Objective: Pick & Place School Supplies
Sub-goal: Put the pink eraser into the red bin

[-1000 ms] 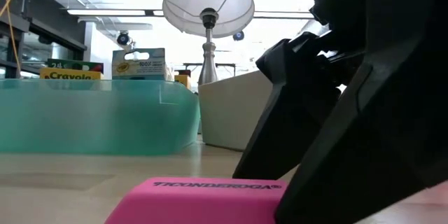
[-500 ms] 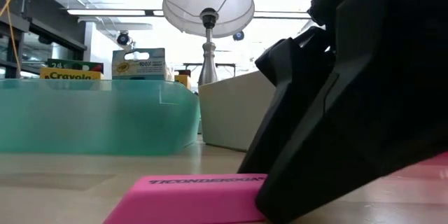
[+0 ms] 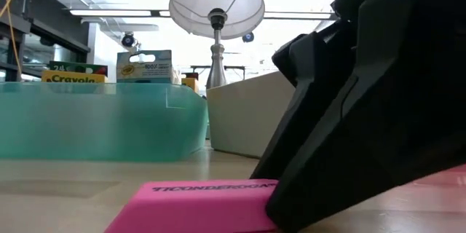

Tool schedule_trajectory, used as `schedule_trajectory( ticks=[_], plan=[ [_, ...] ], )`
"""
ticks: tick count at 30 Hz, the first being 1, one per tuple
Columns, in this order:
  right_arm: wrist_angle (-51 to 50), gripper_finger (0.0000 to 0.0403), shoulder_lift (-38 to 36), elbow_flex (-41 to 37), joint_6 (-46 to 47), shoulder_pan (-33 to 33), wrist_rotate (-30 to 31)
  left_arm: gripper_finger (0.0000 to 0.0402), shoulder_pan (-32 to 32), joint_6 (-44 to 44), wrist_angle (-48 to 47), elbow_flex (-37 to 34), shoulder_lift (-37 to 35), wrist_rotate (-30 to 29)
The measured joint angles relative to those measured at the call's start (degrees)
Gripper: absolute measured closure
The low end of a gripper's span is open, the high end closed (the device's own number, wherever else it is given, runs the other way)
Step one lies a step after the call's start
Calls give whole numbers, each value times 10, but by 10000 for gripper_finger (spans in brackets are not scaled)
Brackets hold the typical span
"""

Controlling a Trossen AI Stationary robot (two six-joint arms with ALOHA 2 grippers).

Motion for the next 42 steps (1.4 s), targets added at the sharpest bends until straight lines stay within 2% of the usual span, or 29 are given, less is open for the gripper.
schedule_trajectory(
  ticks=[12, 16, 21, 24, 29, 42],
  plan=[
    [29, 338, -10, 0, -27, 0, 43, 245, 0, -3, 0, 0, 0, 0],
    [33, 338, -41, 0, -27, 2, 74, 245, 0, -3, 0, 0, 0, 0],
    [-10, 337, -104, 1, -9, 14, 135, 245, 0, -4, -2, 0, 0, 0],
    [-93, 337, -143, 1, 65, 21, 190, 245, 0, -4, -2, 0, 0, 0],
    [-273, 337, -189, 1, 255, 28, 246, 245, 0, -4, -2, 0, 0, 0],
    [-603, 347, -199, 0, 634, 50, 264, 245, 0, 0, -2, 0, 0, 0]
  ],
)
